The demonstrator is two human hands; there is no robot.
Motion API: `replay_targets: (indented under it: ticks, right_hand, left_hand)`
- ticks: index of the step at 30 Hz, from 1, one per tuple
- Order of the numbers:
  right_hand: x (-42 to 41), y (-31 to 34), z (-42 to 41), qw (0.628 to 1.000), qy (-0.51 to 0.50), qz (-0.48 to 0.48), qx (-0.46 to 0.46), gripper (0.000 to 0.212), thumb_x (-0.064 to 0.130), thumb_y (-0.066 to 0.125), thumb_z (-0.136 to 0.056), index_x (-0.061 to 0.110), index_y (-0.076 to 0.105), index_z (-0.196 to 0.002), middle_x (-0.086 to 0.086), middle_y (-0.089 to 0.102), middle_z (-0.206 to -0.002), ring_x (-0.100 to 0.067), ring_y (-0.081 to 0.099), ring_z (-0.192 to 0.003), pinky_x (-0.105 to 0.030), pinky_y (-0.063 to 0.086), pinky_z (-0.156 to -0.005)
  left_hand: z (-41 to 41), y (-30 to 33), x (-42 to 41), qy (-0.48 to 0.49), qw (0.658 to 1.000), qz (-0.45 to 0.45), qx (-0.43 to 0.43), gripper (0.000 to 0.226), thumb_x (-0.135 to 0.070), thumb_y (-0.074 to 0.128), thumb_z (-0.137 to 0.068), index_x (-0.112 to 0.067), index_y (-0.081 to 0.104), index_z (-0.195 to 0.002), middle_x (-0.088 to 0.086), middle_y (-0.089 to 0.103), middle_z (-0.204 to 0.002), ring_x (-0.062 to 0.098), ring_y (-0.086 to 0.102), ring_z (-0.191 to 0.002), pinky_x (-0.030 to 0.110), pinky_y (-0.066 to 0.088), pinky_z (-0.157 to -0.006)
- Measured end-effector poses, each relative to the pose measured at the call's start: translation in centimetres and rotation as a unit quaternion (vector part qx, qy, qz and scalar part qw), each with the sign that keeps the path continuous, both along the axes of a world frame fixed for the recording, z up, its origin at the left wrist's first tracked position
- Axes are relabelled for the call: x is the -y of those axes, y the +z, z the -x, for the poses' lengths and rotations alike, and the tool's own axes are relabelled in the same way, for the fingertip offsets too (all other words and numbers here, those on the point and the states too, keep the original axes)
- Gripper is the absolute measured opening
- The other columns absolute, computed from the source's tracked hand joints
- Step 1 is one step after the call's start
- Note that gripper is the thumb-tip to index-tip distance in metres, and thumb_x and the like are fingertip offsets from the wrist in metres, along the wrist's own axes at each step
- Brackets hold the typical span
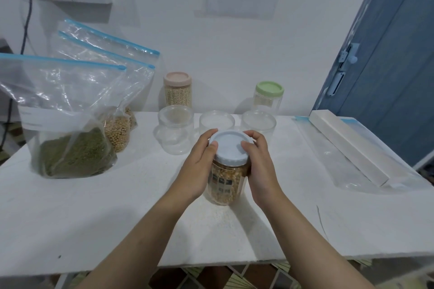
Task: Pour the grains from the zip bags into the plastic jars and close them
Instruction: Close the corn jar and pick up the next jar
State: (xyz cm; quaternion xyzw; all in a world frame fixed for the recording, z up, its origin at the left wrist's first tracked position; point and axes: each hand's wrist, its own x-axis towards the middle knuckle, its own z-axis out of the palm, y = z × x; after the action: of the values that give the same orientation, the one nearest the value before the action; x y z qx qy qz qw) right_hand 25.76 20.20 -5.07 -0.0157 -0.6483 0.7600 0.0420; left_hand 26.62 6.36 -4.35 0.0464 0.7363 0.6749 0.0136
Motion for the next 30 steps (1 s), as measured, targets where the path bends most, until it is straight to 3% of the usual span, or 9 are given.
replay_targets:
  ticks: [3, 6, 11, 14, 19, 22, 27, 30]
  right_hand:
    - [0.2, -0.3, -0.4, 1.000, 0.002, -0.028, -0.010, 0.040, 0.040, 0.051, -0.089, 0.047, 0.052, -0.128, 0.013, 0.062, -0.120, -0.005, 0.062, -0.107, -0.027, 0.052, -0.084]
    - [0.5, 0.0, -0.6, 0.999, -0.008, -0.043, -0.012, 0.031, 0.033, 0.045, -0.098, 0.045, 0.053, -0.125, 0.012, 0.064, -0.115, -0.006, 0.063, -0.102, -0.027, 0.050, -0.079]
    - [0.9, 0.7, -1.2, 0.997, -0.039, -0.049, -0.038, 0.035, 0.032, 0.041, -0.090, 0.046, 0.051, -0.121, 0.005, 0.061, -0.118, -0.013, 0.064, -0.102, -0.030, 0.054, -0.078]
    - [0.4, 2.8, -0.9, 0.992, -0.064, -0.063, -0.093, 0.034, 0.023, 0.039, -0.096, 0.043, 0.049, -0.122, 0.008, 0.059, -0.117, -0.007, 0.064, -0.096, -0.028, 0.055, -0.076]
    - [0.0, 7.2, 1.1, 0.978, -0.108, -0.065, -0.166, 0.037, 0.012, 0.037, -0.099, 0.036, 0.049, -0.125, 0.024, 0.059, -0.105, 0.002, 0.061, -0.089, -0.028, 0.056, -0.079]
    - [-0.2, 9.4, 2.8, 0.973, -0.112, -0.062, -0.193, 0.038, 0.012, 0.036, -0.099, 0.035, 0.049, -0.126, 0.017, 0.058, -0.113, -0.002, 0.062, -0.094, -0.031, 0.056, -0.083]
    - [-0.8, 12.4, 6.9, 0.969, -0.098, -0.059, -0.219, 0.037, 0.010, 0.035, -0.100, 0.029, 0.049, -0.129, 0.015, 0.057, -0.107, 0.009, 0.059, -0.078, -0.014, 0.048, -0.065]
    - [-0.8, 13.4, 10.2, 0.968, -0.096, -0.056, -0.223, 0.036, 0.013, 0.035, -0.101, 0.033, 0.049, -0.128, 0.017, 0.057, -0.108, 0.007, 0.060, -0.081, -0.017, 0.051, -0.070]
  left_hand:
    - [0.0, 0.1, -0.5, 0.019, 1.000, -0.013, 0.005, 0.034, -0.037, 0.031, -0.107, -0.045, 0.042, -0.137, -0.017, 0.050, -0.134, -0.007, 0.049, -0.113, 0.009, 0.045, -0.077]
    - [-0.1, 0.0, -1.5, 0.039, 0.998, -0.043, 0.008, 0.035, -0.039, 0.033, -0.106, -0.043, 0.040, -0.140, -0.013, 0.052, -0.134, 0.001, 0.051, -0.117, 0.022, 0.045, -0.089]
    - [0.1, 1.1, -2.7, 0.063, 0.997, -0.039, -0.022, 0.032, -0.029, 0.041, -0.104, -0.038, 0.041, -0.135, -0.006, 0.054, -0.126, 0.005, 0.056, -0.109, 0.028, 0.049, -0.091]
    - [0.7, 3.1, -3.1, 0.064, 0.994, -0.038, -0.075, 0.034, -0.023, 0.040, -0.104, -0.036, 0.044, -0.135, -0.004, 0.055, -0.128, 0.012, 0.057, -0.113, 0.034, 0.051, -0.096]
    - [2.7, 7.5, -4.0, 0.074, 0.983, -0.042, -0.163, 0.035, -0.017, 0.038, -0.103, -0.033, 0.046, -0.133, -0.009, 0.055, -0.123, 0.006, 0.057, -0.109, 0.031, 0.051, -0.093]
    - [4.5, 9.7, -4.4, 0.080, 0.976, -0.046, -0.196, 0.035, -0.017, 0.037, -0.102, -0.032, 0.047, -0.133, -0.005, 0.057, -0.125, 0.010, 0.058, -0.109, 0.033, 0.052, -0.094]
    - [8.4, 12.7, -4.9, 0.097, 0.972, -0.061, -0.207, 0.034, -0.019, 0.036, -0.102, -0.034, 0.048, -0.130, -0.014, 0.058, -0.110, 0.003, 0.059, -0.097, 0.027, 0.053, -0.083]
    - [11.6, 13.9, -5.1, 0.108, 0.969, -0.042, -0.220, 0.035, -0.017, 0.035, -0.102, -0.031, 0.047, -0.132, -0.009, 0.057, -0.111, 0.004, 0.058, -0.097, 0.023, 0.050, -0.079]
